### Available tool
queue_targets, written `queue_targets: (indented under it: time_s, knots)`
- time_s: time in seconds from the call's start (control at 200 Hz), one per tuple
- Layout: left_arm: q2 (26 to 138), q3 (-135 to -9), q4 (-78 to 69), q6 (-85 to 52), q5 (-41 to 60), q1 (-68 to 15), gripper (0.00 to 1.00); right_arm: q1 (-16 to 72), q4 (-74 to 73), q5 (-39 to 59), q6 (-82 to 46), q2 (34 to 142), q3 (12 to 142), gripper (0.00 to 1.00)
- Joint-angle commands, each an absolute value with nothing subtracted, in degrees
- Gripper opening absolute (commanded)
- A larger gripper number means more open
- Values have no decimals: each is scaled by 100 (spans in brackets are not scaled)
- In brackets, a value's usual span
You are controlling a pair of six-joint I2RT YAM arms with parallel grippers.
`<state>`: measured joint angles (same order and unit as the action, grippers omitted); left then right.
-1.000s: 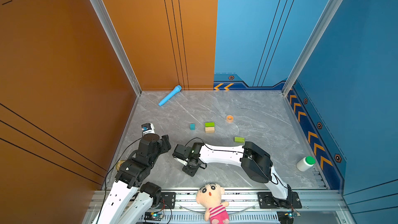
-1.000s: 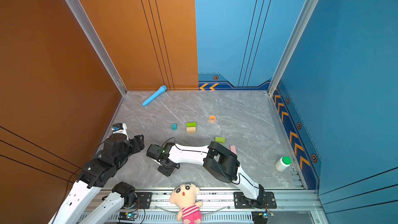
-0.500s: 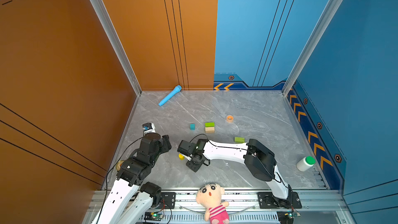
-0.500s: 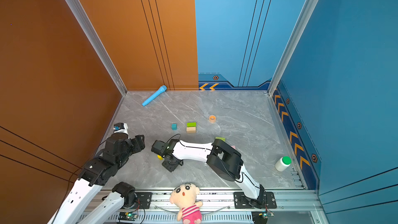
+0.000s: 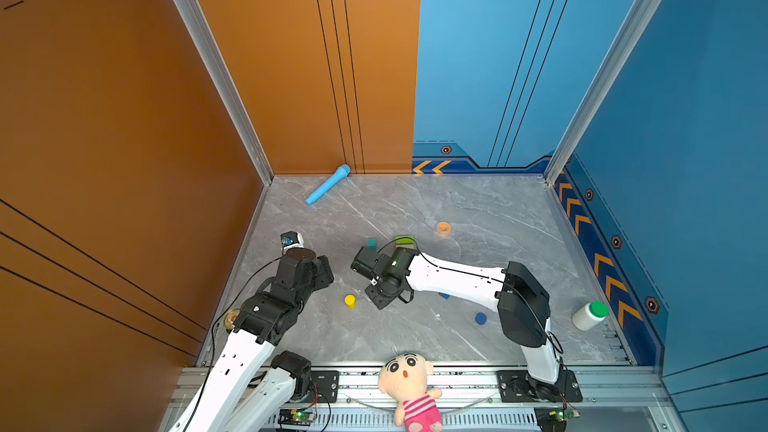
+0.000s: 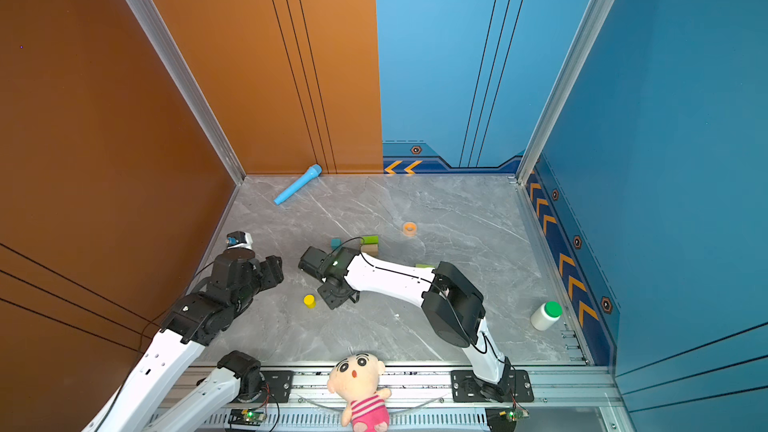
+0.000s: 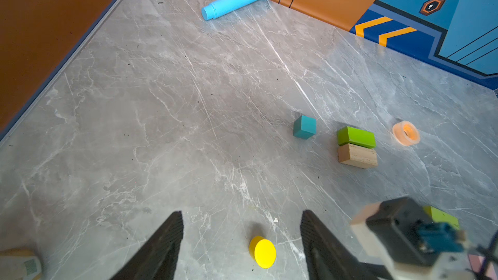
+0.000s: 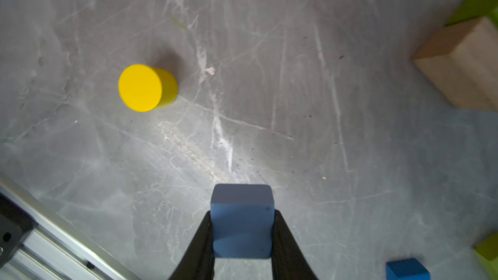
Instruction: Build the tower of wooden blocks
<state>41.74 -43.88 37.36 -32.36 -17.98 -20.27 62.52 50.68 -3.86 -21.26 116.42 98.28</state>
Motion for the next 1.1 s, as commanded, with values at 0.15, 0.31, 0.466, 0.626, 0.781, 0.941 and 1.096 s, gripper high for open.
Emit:
queue_targets:
  time_s: [0.15, 0.31, 0.466, 0.626, 0.781, 0.941, 1.096]
  knots:
    - [4828, -4718, 3118, -3007, -1464, -1757, 71, 5599, 5611, -1030, -3116, 12031, 10927, 28]
    - [5236, -4917, 3015, -2892, -1229, -1596, 71, 5273, 5636, -1123, -3576, 12329, 11305, 28]
    - [5457, -4941, 2922, -2826, -1011, -1393, 71, 5066, 5718, -1240, -3799, 12606, 11610, 27]
    - [5570, -4931, 2832, -2806, -792, -1174, 71, 4892, 5731, -1356, -3990, 12777, 11762, 27]
    - [5666, -4933, 2778, -2803, -635, -1010, 71, 4733, 5731, -1299, -4075, 13015, 11969, 27]
    - [5738, -4940, 2732, -2801, -524, -899, 71, 4606, 5739, -1255, -4108, 13231, 12173, 27]
    - [5800, -4939, 2698, -2799, -466, -812, 71, 4511, 5734, -1180, -4128, 13406, 12300, 27]
